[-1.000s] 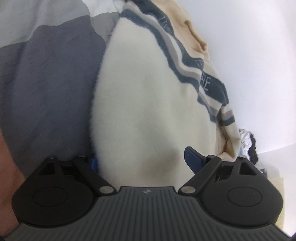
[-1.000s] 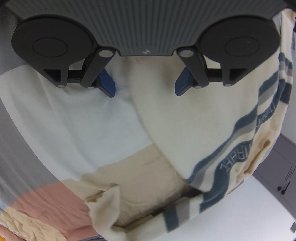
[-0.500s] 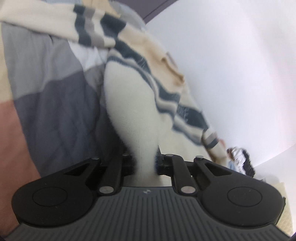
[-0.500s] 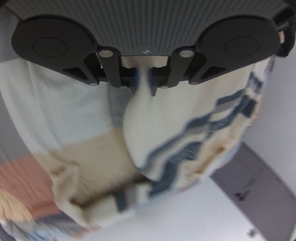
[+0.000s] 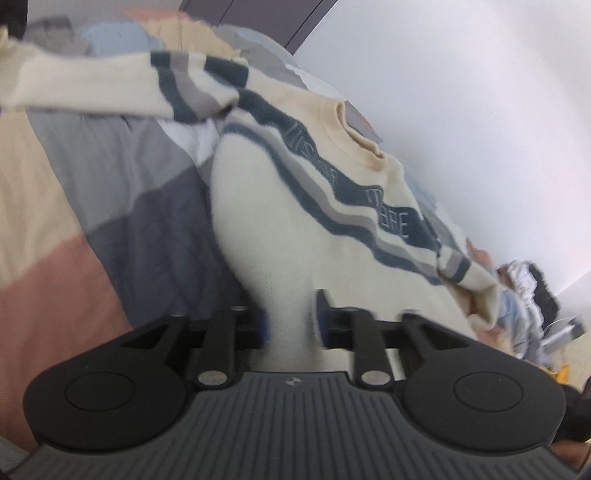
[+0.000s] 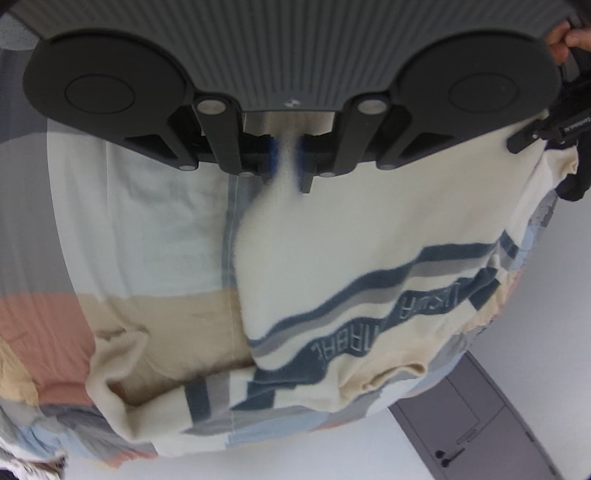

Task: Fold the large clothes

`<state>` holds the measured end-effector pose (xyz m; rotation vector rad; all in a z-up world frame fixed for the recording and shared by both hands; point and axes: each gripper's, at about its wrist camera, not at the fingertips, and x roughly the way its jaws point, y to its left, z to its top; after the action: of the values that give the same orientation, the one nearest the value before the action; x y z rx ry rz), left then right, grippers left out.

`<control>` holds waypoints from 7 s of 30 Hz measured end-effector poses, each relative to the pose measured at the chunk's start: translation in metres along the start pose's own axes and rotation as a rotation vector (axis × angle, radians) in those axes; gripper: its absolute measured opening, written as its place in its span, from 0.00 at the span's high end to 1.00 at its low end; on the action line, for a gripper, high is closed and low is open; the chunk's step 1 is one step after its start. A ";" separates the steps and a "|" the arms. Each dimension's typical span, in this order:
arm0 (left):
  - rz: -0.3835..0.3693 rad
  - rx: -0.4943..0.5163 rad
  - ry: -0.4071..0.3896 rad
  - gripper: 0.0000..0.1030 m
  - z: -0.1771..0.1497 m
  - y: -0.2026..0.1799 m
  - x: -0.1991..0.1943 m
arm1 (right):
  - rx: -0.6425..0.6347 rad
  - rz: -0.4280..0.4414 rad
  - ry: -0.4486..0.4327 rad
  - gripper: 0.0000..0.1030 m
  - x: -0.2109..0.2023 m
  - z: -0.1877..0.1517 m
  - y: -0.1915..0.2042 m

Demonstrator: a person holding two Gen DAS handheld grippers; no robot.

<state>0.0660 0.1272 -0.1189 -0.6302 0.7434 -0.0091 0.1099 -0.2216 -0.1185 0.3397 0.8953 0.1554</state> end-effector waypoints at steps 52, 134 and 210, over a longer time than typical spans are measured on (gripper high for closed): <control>0.111 0.405 -0.053 0.26 0.066 -0.041 0.166 | -0.314 0.074 -0.195 0.36 0.162 0.077 0.100; 0.017 -0.176 0.081 0.41 0.021 0.059 0.031 | -0.458 0.408 0.193 0.73 0.108 -0.072 0.165; 0.085 0.321 0.126 0.22 0.022 -0.034 0.130 | -0.118 -0.033 0.006 0.71 0.131 0.013 0.070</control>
<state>0.1840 0.0822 -0.1704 -0.2937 0.8687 -0.0887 0.2021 -0.1237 -0.1828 0.2152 0.8928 0.1782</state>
